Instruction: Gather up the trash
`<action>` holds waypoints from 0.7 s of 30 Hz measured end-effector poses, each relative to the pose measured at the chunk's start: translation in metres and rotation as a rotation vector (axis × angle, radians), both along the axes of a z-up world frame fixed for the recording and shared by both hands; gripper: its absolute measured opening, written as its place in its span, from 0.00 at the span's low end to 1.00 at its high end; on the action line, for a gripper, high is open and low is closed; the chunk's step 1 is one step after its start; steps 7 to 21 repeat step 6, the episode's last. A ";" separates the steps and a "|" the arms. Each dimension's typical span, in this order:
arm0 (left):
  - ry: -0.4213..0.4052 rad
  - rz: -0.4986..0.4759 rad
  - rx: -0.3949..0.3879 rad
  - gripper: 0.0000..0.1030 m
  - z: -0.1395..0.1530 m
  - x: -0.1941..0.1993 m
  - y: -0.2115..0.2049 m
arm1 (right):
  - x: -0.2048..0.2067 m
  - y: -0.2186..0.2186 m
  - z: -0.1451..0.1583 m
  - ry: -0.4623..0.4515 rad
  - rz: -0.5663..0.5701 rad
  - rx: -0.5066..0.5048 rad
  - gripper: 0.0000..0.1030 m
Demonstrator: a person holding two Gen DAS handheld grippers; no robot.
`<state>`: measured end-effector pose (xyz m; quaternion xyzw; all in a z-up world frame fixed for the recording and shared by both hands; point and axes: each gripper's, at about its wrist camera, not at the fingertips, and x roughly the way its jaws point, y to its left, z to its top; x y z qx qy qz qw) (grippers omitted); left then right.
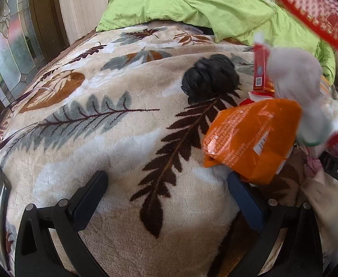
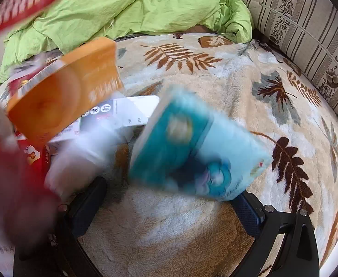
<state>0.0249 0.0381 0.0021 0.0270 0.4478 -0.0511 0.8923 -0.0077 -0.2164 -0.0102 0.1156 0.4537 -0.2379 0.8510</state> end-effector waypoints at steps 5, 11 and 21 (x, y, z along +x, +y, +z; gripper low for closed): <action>0.000 0.000 0.001 1.00 0.000 0.000 0.000 | -0.001 -0.001 -0.001 -0.002 -0.001 0.002 0.99; 0.000 0.000 0.001 1.00 0.000 0.000 0.000 | -0.001 -0.001 -0.001 -0.002 -0.001 0.002 0.99; 0.000 0.000 0.001 1.00 0.000 0.000 0.000 | -0.001 -0.001 -0.001 -0.002 -0.001 0.002 0.99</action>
